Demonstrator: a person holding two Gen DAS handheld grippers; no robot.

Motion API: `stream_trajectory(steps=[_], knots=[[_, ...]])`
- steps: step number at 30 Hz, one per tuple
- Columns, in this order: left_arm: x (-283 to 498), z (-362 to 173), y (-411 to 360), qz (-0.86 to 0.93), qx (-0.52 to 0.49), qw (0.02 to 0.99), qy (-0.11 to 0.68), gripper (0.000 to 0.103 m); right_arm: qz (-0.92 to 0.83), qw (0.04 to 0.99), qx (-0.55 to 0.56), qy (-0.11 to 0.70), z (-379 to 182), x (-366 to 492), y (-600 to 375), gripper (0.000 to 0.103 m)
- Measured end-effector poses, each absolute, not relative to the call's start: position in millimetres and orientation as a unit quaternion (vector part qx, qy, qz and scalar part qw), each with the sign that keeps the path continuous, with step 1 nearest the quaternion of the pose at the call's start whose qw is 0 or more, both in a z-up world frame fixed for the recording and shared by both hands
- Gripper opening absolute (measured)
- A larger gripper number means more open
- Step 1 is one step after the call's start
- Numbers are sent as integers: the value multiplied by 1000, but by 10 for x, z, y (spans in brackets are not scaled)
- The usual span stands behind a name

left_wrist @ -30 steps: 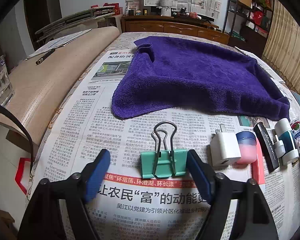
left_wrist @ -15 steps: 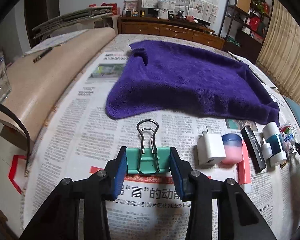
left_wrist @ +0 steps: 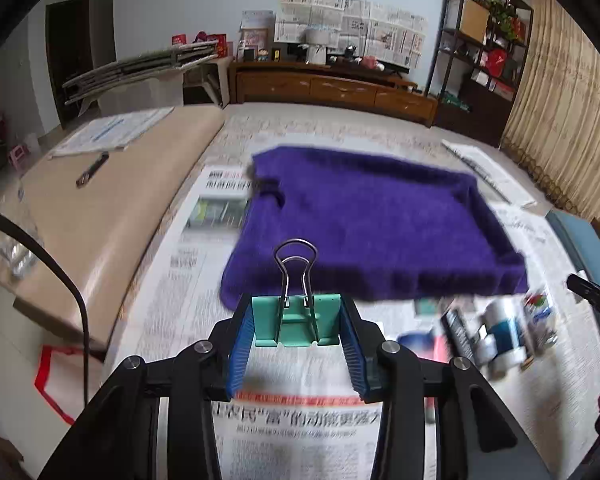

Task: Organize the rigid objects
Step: 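Place the green clip on the towel with the left tool while the right tool places the tape roll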

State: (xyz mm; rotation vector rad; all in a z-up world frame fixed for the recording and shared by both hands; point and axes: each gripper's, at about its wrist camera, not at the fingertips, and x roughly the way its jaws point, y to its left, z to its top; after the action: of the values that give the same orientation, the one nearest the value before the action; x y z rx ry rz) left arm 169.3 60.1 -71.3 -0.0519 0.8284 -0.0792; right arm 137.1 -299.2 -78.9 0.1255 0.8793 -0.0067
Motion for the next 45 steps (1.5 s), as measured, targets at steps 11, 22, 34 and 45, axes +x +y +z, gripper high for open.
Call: stream_trajectory(steps=[11,22,34,45], knots=[[2607,-421,359,-63,-21,919,388,39,51,908,77,409,-487,2422,-2488,28],[3616,-915,-83,-82,-15,899,430,39,59,878,61,471,-1059,3599,-2079,28],[3951,-1406,-293,-67,30,863,499,39,51,848,-3,528,-1461,3984,-1873,29],[3964,-1502,-195,-47,44,856,512,73,81,842,-50,530,-1471,3966,-1839,34]])
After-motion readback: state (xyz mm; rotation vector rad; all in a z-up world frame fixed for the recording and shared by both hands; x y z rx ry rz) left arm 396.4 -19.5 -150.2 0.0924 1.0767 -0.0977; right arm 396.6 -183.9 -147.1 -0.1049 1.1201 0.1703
